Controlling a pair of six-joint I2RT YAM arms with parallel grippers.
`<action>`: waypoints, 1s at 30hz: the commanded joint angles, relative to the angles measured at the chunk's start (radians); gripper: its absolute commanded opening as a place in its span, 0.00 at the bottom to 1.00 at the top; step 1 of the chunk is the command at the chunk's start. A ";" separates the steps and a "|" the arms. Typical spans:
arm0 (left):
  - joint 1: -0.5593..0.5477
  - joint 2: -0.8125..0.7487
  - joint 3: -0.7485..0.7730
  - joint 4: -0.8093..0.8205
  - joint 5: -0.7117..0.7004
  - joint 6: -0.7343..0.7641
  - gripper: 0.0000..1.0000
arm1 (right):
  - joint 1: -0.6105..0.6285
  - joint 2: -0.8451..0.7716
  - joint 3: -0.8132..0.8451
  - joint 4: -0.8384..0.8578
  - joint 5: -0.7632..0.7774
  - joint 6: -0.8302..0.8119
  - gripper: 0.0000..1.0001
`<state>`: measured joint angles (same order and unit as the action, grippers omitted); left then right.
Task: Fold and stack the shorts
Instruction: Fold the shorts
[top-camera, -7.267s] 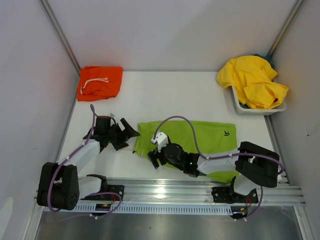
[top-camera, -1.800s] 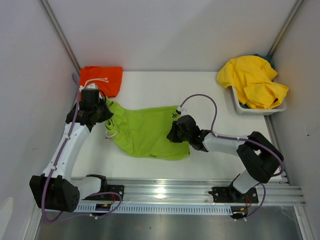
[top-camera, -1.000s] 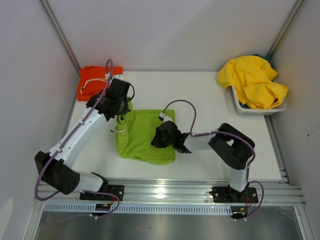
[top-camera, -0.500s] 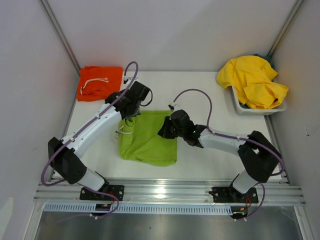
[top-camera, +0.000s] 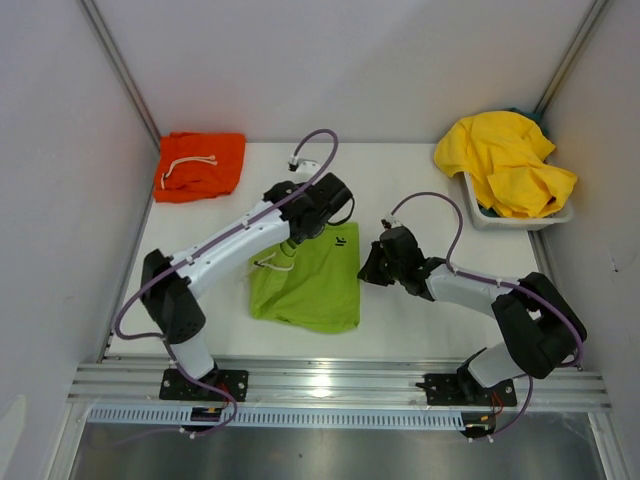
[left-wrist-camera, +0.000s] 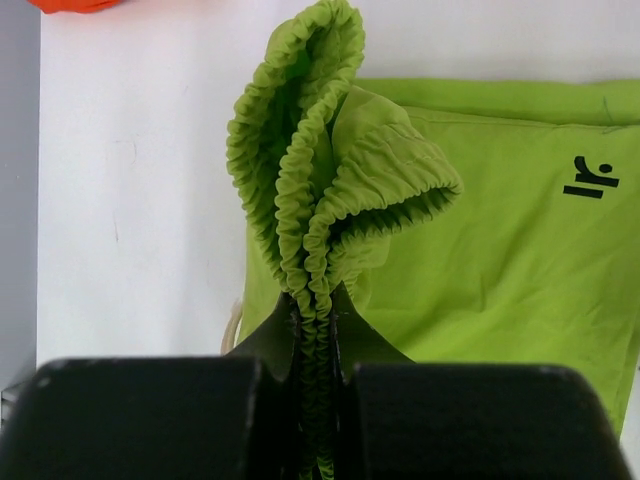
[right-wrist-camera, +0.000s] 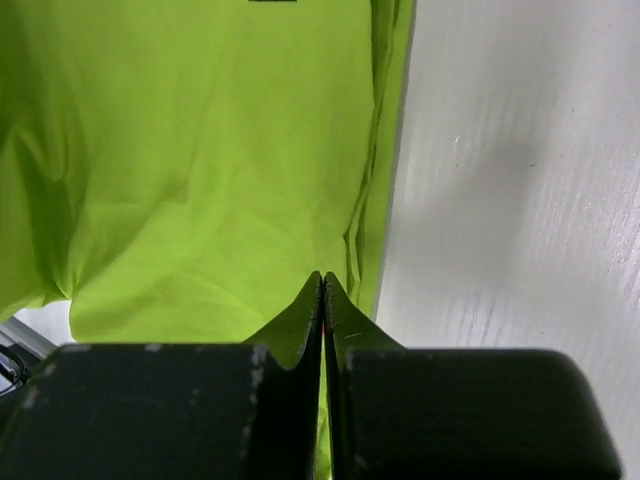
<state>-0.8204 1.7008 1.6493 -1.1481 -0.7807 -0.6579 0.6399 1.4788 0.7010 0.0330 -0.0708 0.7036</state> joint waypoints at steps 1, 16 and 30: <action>-0.046 0.092 0.119 -0.071 -0.080 -0.075 0.00 | -0.017 -0.045 -0.008 0.025 -0.023 -0.015 0.00; -0.166 0.290 0.268 -0.185 -0.115 -0.200 0.00 | -0.052 0.101 -0.037 0.087 -0.023 -0.009 0.00; -0.210 0.335 0.391 -0.274 -0.152 -0.250 0.00 | -0.060 0.210 -0.080 0.215 -0.089 0.034 0.00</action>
<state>-1.0088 2.0274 1.9614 -1.3468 -0.8658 -0.8658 0.5800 1.6497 0.6544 0.2710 -0.1558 0.7349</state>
